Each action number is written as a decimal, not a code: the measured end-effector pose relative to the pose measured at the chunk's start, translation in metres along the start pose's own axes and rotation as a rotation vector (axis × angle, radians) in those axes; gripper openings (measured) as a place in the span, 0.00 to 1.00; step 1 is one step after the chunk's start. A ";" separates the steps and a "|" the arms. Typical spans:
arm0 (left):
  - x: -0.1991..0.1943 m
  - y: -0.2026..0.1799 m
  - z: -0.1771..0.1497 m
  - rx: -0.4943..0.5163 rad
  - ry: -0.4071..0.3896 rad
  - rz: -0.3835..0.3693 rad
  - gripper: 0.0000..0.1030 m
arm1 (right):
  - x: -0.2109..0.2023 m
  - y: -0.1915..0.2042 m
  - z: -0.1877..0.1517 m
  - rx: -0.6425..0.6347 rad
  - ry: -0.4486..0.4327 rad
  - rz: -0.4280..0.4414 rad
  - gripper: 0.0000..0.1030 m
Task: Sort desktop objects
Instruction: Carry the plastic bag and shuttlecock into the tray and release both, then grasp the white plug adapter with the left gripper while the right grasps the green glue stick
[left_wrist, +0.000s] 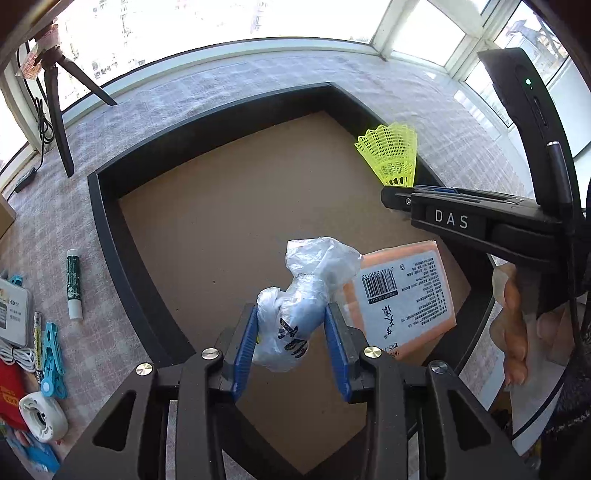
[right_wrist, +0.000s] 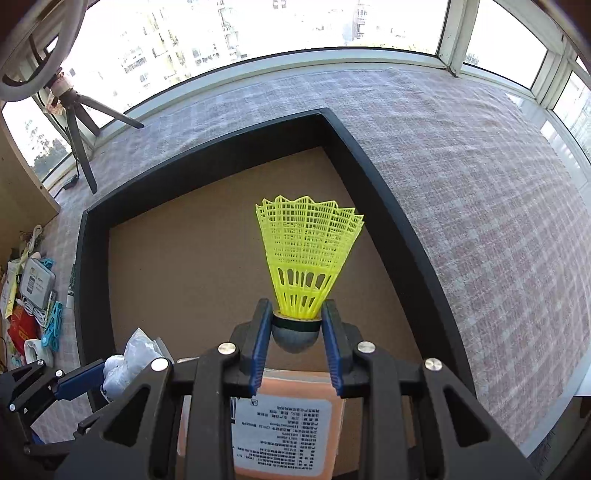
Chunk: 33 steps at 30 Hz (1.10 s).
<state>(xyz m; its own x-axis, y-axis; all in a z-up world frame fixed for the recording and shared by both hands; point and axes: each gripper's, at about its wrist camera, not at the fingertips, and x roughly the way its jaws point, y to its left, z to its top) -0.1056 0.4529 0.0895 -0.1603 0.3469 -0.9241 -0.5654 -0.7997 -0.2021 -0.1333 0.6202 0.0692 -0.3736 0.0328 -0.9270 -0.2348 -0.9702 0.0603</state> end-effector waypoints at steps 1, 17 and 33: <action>0.002 -0.002 0.001 0.007 0.008 -0.004 0.39 | 0.001 0.000 0.001 -0.002 0.000 -0.001 0.26; -0.059 0.059 -0.033 -0.056 -0.083 0.157 0.63 | -0.036 0.078 0.012 -0.179 -0.063 0.085 0.50; -0.098 0.213 -0.132 -0.328 0.011 0.276 0.39 | -0.018 0.244 -0.002 -0.414 0.055 0.286 0.39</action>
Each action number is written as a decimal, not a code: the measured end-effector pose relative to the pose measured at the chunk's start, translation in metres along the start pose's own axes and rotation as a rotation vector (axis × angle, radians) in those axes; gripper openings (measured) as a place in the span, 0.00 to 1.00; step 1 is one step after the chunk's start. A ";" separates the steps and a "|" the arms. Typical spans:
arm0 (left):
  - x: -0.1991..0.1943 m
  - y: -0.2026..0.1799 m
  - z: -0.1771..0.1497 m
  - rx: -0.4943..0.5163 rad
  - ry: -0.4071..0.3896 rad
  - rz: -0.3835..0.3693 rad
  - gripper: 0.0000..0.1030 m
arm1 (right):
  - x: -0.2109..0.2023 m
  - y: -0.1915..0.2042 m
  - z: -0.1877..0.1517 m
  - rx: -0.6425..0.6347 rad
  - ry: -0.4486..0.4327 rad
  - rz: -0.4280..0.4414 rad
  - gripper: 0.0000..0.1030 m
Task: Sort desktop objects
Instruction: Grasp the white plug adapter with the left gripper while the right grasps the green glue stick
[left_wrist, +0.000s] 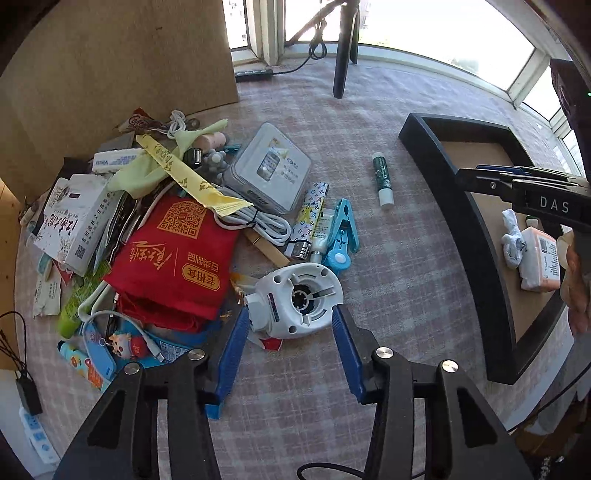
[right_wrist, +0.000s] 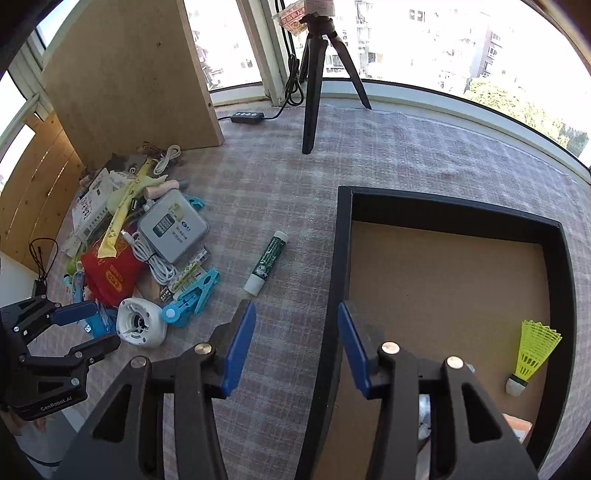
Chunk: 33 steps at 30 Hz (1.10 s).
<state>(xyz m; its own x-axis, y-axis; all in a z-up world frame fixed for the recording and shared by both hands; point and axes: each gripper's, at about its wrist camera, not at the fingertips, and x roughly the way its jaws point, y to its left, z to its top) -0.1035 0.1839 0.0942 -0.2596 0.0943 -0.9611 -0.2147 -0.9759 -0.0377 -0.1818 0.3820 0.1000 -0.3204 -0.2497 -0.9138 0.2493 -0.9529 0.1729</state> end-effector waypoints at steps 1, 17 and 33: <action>0.002 0.003 -0.001 -0.011 0.005 -0.006 0.39 | 0.007 0.003 0.001 0.009 0.014 0.010 0.38; 0.034 0.003 0.014 0.022 0.079 -0.004 0.31 | 0.063 0.025 0.019 0.038 0.114 0.010 0.31; 0.049 -0.007 0.024 0.131 0.088 0.010 0.24 | 0.103 0.027 0.033 0.064 0.166 -0.024 0.22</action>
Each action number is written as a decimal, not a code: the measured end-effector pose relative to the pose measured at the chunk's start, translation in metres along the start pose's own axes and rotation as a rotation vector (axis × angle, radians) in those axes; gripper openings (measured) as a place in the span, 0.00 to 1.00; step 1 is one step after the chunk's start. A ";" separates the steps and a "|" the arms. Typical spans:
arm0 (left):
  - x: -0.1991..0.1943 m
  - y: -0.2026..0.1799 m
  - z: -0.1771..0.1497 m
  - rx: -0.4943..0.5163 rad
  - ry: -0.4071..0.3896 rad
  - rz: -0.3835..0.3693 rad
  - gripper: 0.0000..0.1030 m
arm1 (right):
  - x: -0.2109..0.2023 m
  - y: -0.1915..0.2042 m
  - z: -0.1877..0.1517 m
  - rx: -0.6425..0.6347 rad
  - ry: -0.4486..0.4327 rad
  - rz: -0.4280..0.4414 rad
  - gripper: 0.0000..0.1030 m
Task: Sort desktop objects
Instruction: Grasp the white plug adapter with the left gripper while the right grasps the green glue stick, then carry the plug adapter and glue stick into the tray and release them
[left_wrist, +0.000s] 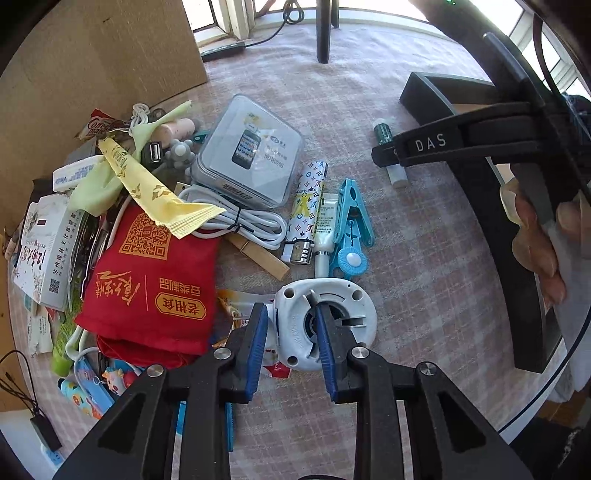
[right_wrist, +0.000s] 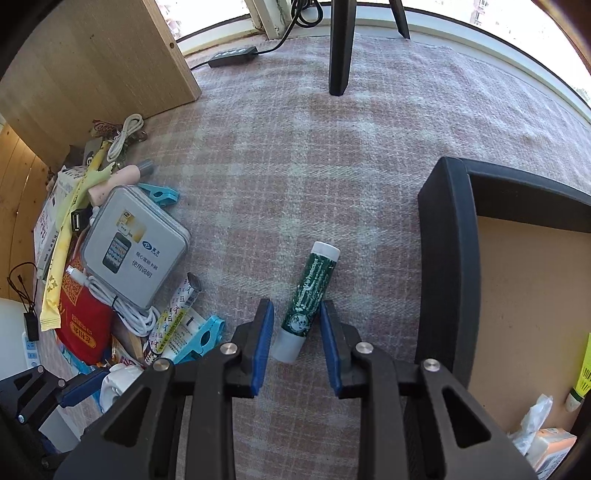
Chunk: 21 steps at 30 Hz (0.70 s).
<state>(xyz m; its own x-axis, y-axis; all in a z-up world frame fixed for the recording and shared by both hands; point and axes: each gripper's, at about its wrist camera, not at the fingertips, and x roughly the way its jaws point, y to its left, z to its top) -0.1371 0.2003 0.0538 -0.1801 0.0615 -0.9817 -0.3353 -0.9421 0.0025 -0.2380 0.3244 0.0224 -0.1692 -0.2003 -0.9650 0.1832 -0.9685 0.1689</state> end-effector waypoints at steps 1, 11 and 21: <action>0.000 0.001 -0.001 0.002 -0.001 -0.002 0.23 | 0.000 0.002 0.000 -0.010 -0.002 -0.004 0.20; -0.004 0.013 -0.011 -0.061 -0.031 -0.060 0.17 | -0.009 0.002 -0.015 -0.040 -0.021 0.039 0.15; -0.045 -0.017 -0.006 -0.036 -0.108 -0.101 0.17 | -0.064 -0.019 -0.033 -0.036 -0.105 0.084 0.15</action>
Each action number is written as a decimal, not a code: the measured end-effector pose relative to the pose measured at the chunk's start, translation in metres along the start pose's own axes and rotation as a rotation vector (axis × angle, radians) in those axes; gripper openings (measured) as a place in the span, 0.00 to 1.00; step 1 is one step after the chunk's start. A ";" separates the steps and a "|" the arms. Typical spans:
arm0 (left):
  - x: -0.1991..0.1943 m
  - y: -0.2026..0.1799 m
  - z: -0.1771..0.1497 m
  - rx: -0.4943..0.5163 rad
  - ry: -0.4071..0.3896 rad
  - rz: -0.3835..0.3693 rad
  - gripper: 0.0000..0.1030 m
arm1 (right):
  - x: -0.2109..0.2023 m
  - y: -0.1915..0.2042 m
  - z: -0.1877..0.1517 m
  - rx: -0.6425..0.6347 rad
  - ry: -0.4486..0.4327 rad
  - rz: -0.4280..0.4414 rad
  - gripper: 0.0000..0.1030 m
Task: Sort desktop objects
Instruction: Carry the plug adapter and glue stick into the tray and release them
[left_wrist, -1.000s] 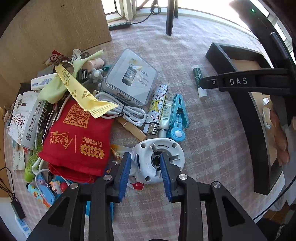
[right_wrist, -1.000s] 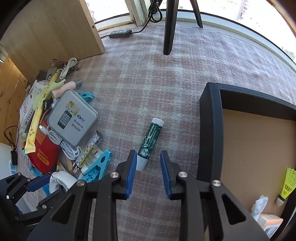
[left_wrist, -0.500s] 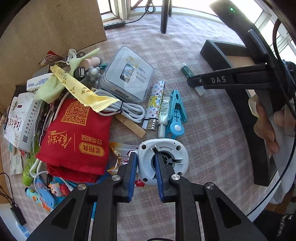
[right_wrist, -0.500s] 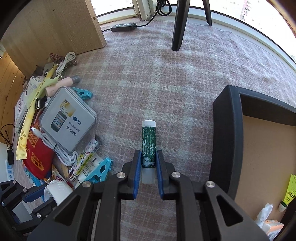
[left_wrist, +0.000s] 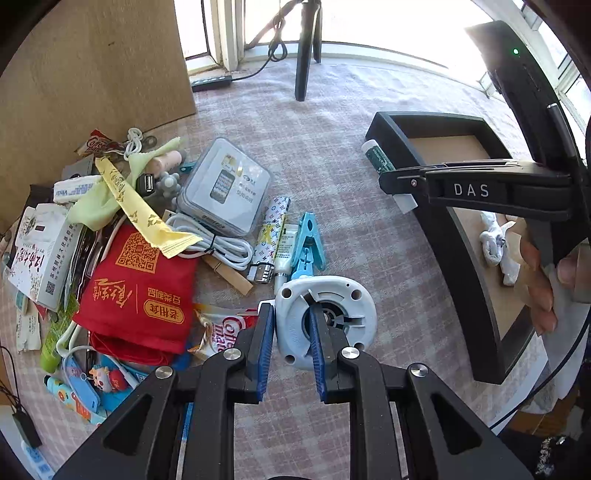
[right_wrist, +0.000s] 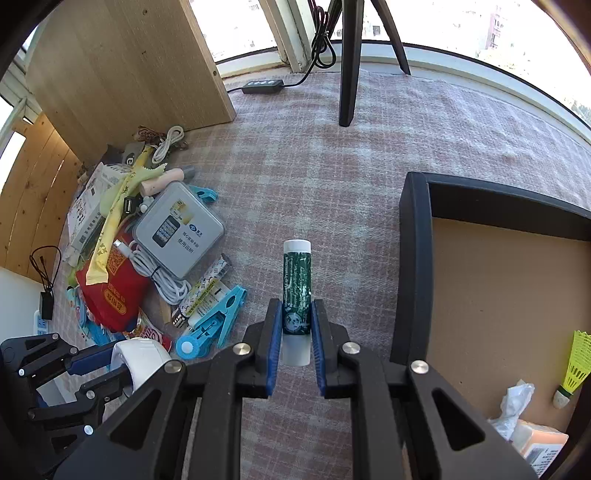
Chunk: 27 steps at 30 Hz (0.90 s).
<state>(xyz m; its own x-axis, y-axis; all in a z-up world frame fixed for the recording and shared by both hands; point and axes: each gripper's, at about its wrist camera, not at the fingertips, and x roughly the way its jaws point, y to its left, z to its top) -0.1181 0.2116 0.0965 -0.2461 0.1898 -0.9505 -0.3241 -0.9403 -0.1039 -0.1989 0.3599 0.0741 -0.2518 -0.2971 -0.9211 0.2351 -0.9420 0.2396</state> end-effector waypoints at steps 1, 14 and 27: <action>-0.002 -0.007 0.004 0.009 -0.009 -0.011 0.17 | -0.007 -0.007 -0.002 0.005 -0.007 0.000 0.15; 0.012 -0.151 0.053 0.200 -0.034 -0.169 0.17 | -0.050 -0.118 -0.010 0.129 -0.045 -0.139 0.15; 0.037 -0.225 0.046 0.323 0.023 -0.177 0.18 | -0.054 -0.181 -0.033 0.232 -0.030 -0.190 0.15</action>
<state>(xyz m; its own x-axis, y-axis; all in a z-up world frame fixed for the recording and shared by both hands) -0.0959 0.4433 0.0982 -0.1406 0.3317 -0.9328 -0.6327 -0.7548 -0.1730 -0.1964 0.5514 0.0704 -0.2992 -0.1132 -0.9474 -0.0390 -0.9907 0.1307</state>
